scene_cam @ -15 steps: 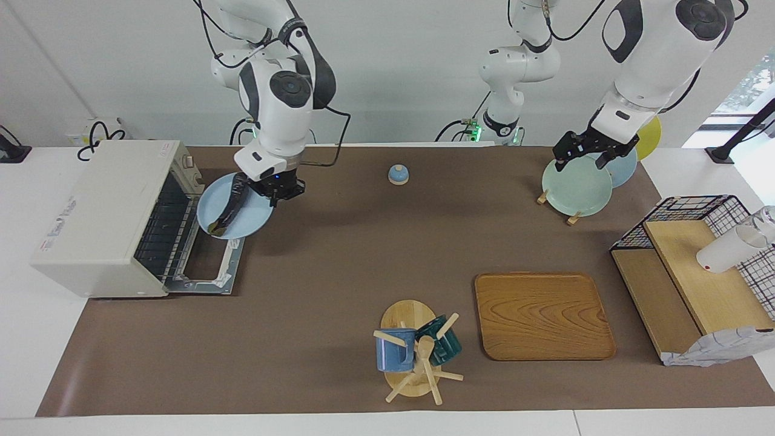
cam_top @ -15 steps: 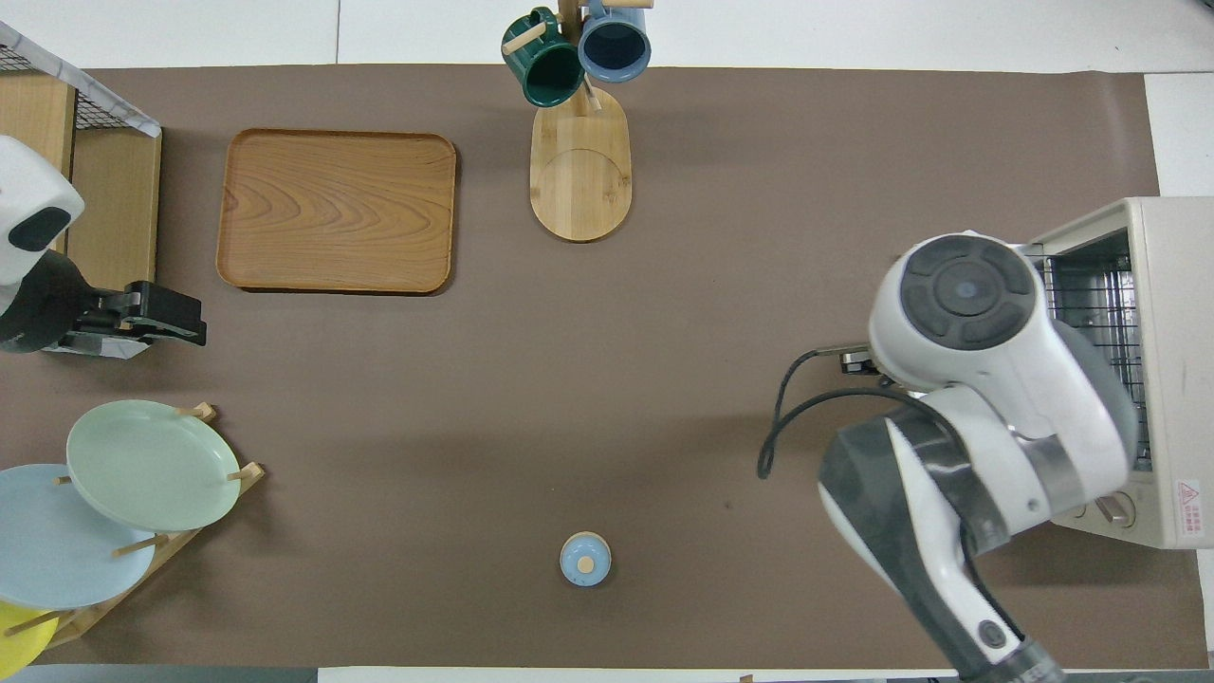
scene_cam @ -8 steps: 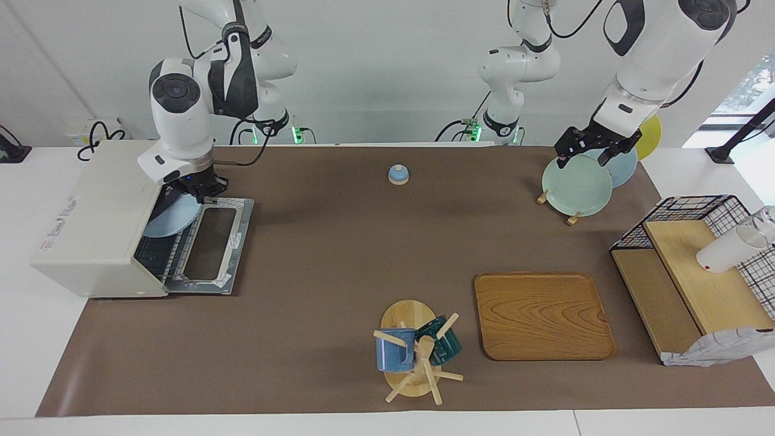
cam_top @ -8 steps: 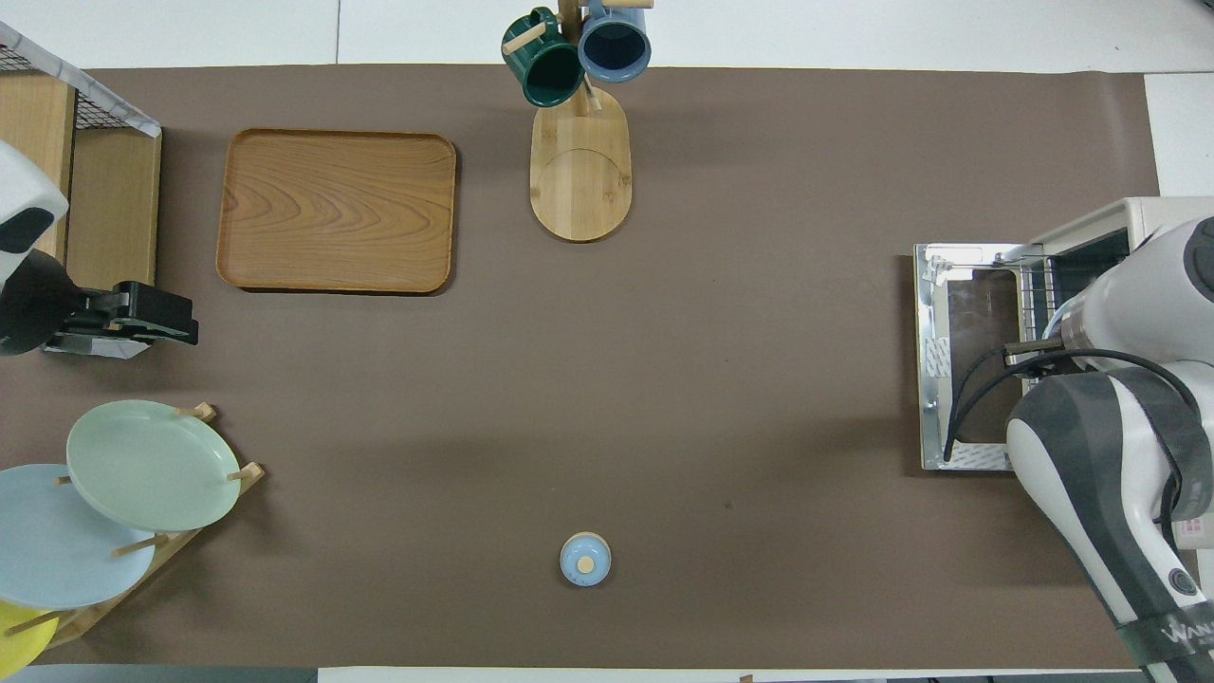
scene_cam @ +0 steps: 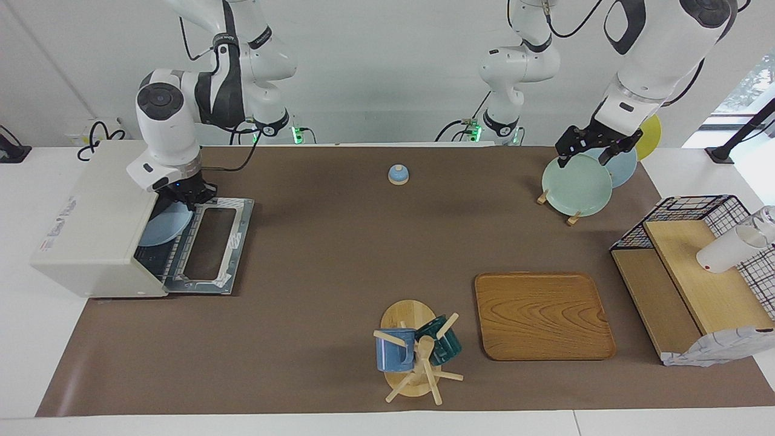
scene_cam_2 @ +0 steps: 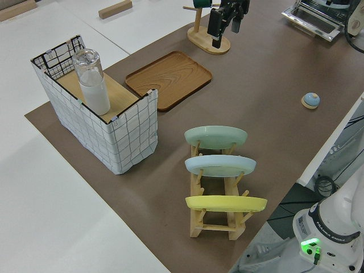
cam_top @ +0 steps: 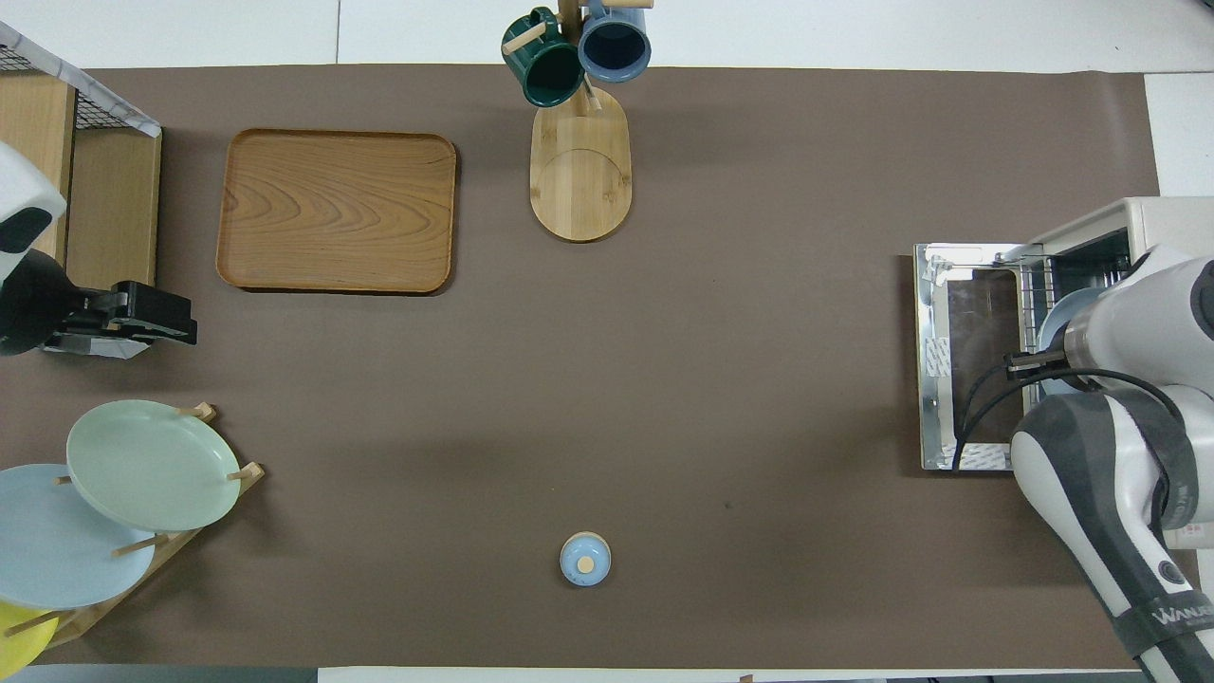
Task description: Put eggplant into oven
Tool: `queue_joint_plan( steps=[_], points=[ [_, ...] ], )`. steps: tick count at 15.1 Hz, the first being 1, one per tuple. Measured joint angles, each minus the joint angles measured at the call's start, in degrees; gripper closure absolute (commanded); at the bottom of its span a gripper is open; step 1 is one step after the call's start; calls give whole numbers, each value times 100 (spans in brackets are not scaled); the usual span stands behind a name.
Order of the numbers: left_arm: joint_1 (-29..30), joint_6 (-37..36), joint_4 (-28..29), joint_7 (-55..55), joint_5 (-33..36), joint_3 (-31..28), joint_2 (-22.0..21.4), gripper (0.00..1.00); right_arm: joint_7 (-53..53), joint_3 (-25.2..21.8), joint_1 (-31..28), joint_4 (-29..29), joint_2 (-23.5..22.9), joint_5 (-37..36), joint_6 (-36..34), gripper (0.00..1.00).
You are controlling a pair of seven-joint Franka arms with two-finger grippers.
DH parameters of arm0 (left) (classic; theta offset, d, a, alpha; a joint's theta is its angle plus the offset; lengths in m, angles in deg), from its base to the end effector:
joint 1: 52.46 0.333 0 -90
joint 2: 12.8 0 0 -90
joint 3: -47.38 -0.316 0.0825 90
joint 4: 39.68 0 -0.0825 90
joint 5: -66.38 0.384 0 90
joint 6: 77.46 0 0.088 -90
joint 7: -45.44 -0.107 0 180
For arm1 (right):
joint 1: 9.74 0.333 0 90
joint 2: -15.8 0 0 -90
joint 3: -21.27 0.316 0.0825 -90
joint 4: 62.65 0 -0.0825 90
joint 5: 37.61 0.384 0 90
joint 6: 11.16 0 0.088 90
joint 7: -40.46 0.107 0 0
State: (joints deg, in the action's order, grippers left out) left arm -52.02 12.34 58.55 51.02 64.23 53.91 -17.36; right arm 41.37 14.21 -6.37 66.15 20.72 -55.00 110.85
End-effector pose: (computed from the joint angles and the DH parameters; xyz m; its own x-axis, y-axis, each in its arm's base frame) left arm 0.5227 -0.0620 0.5994 0.9975 -0.0078 -0.0704 -0.0063 -0.9997 0.0217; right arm 0.5036 -0.0462 0.4007 0.9956 0.0803 -0.0479 0.0895 -0.9670 0.2387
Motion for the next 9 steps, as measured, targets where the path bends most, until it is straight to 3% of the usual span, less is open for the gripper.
queue_joint_plan(
  steps=[2,4,6,8,9],
  points=[
    [0,0,0,0,0,0,0,0,0,1,0,178,-1,0,263,100],
    [0,0,0,0,0,0,0,0,0,8,0,209,-1,0,323,70],
    [1,0,0,0,0,0,0,0,0,9,0,208,-1,0,333,33],
    [1,0,0,0,0,0,0,0,-1,31,1,186,-2,1,340,33],
    [1,0,0,0,0,0,0,0,-1,63,14,138,-2,56,327,39]
  ],
)
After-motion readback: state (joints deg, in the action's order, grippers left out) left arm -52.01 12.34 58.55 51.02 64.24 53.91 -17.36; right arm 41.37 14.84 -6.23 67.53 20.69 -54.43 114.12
